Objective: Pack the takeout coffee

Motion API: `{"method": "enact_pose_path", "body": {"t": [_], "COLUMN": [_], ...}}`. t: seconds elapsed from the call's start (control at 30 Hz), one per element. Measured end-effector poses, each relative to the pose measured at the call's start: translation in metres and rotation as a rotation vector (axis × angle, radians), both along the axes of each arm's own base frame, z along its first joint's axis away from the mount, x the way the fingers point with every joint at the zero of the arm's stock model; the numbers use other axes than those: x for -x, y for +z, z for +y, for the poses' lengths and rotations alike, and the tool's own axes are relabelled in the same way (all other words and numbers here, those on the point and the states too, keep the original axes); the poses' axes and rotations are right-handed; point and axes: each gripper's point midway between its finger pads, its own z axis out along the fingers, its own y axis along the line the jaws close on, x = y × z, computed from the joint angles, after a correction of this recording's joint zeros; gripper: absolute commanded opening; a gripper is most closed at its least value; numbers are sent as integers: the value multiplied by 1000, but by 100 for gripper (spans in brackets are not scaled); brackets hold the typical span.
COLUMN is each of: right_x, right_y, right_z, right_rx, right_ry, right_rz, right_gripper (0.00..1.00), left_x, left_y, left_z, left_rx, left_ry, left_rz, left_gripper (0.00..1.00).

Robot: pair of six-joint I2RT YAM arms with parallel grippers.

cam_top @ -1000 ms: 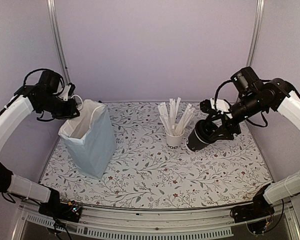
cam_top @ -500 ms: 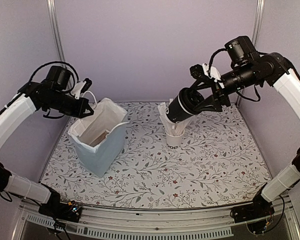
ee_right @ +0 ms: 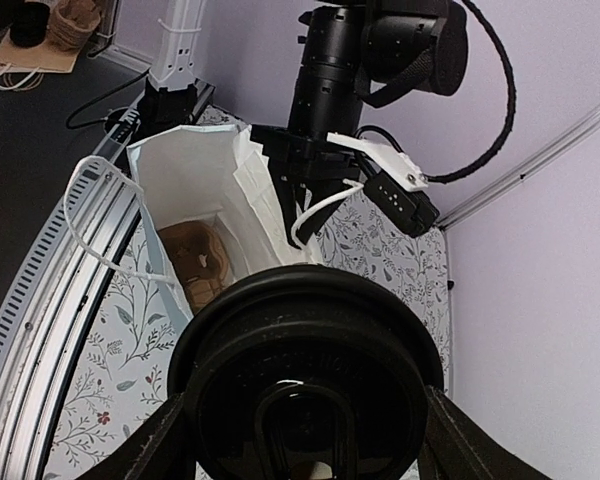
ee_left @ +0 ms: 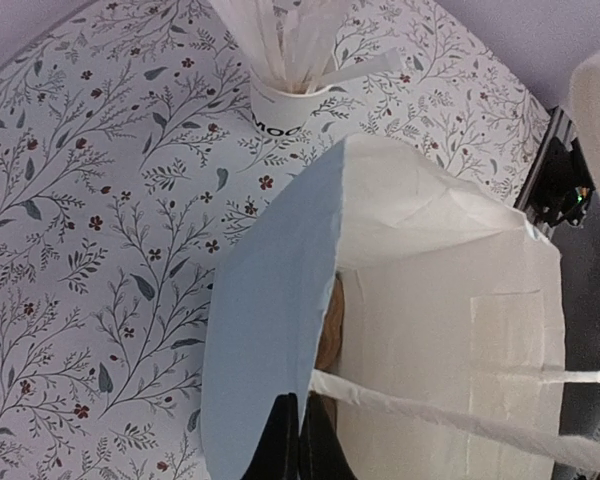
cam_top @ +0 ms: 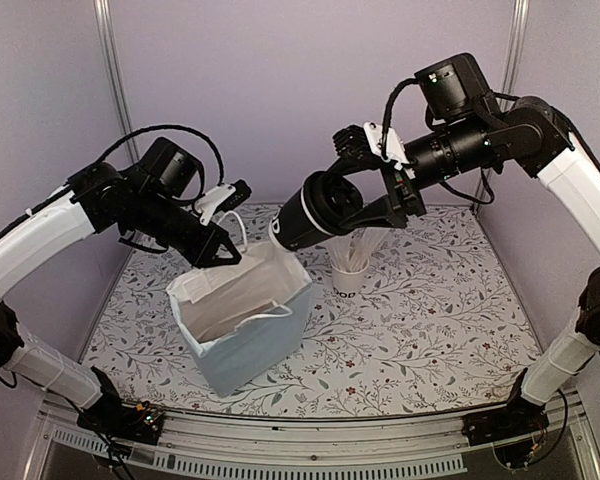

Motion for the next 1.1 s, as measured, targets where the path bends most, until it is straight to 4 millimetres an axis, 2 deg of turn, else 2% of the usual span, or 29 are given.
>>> {"method": "enact_pose_path", "body": {"t": [0.2, 0.4, 0.63, 0.8, 1.1], "right_x": [28, 48, 47, 46, 37], "right_y": [-19, -34, -70, -73, -88], "right_z": [24, 28, 27, 29, 36], "right_rx": [57, 111, 213, 234, 288], "right_ry": [85, 134, 115, 91, 53], "right_rz": [7, 8, 15, -19, -50], "right_gripper": [62, 62, 61, 61, 60], "left_x": [16, 17, 12, 11, 23], "left_y": [-2, -3, 8, 23, 24], "left_z": [-34, -58, -71, -75, -85], "left_rx": [-4, -9, 9, 46, 50], "left_ry": [-76, -113, -110, -102, -139], "left_rz": [6, 0, -22, -39, -46], "left_gripper": [0, 0, 0, 0, 0]}}
